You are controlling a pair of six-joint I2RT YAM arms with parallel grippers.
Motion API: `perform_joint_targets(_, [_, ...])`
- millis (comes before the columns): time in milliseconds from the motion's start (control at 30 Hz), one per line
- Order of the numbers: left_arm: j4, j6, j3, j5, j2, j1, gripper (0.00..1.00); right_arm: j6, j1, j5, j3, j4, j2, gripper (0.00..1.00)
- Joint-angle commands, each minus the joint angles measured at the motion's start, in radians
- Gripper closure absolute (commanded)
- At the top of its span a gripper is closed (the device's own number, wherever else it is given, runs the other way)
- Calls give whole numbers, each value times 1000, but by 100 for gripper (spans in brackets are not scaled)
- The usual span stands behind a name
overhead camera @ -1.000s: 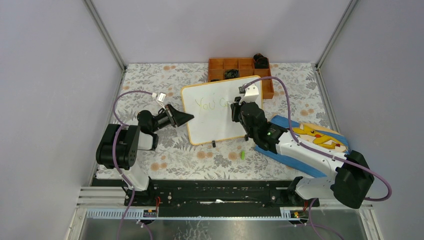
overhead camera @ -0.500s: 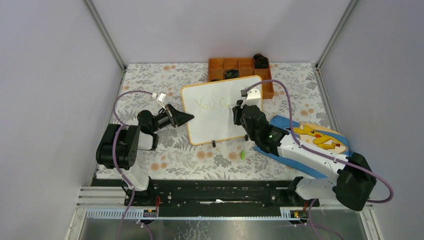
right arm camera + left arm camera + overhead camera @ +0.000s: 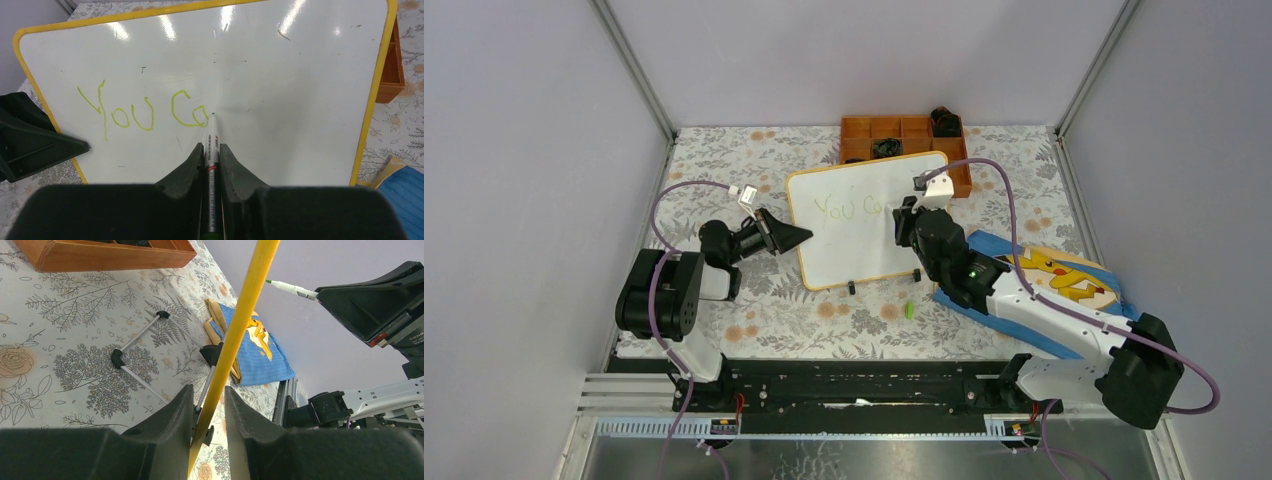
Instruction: Write a sentence on the whiteboard
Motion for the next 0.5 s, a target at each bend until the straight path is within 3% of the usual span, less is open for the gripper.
perform_joint_targets(0, [6,26,16,22,-28,-14,65,-11,-15,25,52,54,6,100])
perform_joint_targets(467, [-6,35,19,21,-28,-15,64,-9,-24,15,65,72,49,100])
